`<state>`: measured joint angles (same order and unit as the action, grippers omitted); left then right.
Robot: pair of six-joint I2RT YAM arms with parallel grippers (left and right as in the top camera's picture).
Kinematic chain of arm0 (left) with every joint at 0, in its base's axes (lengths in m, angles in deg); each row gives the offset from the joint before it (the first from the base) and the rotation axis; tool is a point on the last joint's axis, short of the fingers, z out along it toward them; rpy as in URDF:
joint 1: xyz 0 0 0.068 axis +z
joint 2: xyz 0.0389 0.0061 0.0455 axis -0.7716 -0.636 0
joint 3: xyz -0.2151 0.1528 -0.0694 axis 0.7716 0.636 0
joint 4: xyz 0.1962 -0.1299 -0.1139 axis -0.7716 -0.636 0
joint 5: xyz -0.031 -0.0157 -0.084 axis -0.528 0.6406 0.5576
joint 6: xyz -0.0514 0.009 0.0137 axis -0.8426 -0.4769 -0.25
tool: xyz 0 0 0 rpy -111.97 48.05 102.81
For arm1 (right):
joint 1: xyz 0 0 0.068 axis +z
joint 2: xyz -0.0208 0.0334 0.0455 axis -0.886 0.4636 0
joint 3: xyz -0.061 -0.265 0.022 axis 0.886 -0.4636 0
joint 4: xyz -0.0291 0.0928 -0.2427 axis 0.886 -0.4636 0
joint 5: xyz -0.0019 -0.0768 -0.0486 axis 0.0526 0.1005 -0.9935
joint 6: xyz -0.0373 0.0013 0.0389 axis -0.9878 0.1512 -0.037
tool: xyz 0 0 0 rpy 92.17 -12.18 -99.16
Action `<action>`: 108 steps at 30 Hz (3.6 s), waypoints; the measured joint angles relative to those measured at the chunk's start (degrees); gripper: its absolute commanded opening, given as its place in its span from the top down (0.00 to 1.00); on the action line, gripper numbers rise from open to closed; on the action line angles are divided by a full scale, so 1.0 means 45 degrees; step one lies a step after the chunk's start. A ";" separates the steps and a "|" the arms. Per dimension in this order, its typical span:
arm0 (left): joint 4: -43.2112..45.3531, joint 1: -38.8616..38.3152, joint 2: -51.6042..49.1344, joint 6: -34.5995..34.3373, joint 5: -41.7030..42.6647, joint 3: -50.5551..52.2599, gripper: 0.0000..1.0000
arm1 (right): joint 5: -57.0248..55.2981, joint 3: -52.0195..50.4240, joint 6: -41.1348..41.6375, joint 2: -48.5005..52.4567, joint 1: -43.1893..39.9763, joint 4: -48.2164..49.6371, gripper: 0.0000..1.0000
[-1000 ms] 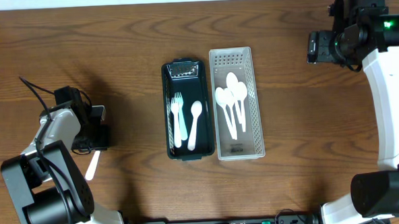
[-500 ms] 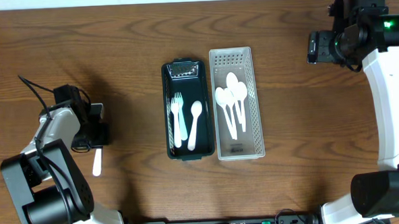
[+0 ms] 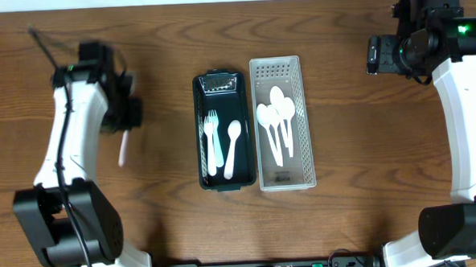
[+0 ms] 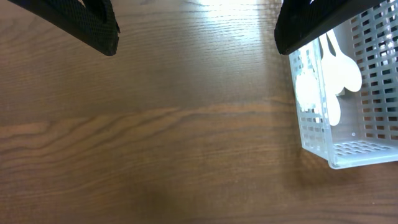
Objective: Pack container
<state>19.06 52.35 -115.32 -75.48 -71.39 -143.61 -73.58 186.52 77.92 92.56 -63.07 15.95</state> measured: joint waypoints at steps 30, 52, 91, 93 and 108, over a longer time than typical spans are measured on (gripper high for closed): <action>0.1613 -0.6246 -0.3376 -0.5241 0.1637 -0.1705 0.94 | 0.0000 0.0000 0.0000 0.0000 0.0000 -0.0078 0.16; 0.2385 -0.6217 -0.2157 -0.5139 -0.1025 -0.1681 0.02 | 0.0000 0.0000 -0.0194 0.0000 0.0019 0.1141 0.14; 1.4226 0.0146 0.7524 -0.2239 -0.1010 0.9083 0.02 | -0.2841 -1.1516 -0.0189 -0.4702 0.1370 1.5752 0.01; 1.5028 -0.0165 0.8971 -0.2225 -0.0913 1.0530 0.02 | -0.3303 -1.2662 -0.0194 -0.5804 0.1370 1.5892 0.01; 1.3833 -0.1520 1.8127 -0.2186 -0.0646 1.4931 0.02 | -0.4517 -1.6801 -0.0194 -1.3342 0.1370 1.2696 0.01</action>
<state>81.31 45.51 -33.75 -85.32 -74.29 -76.43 -93.91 110.92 77.04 32.51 -56.91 73.08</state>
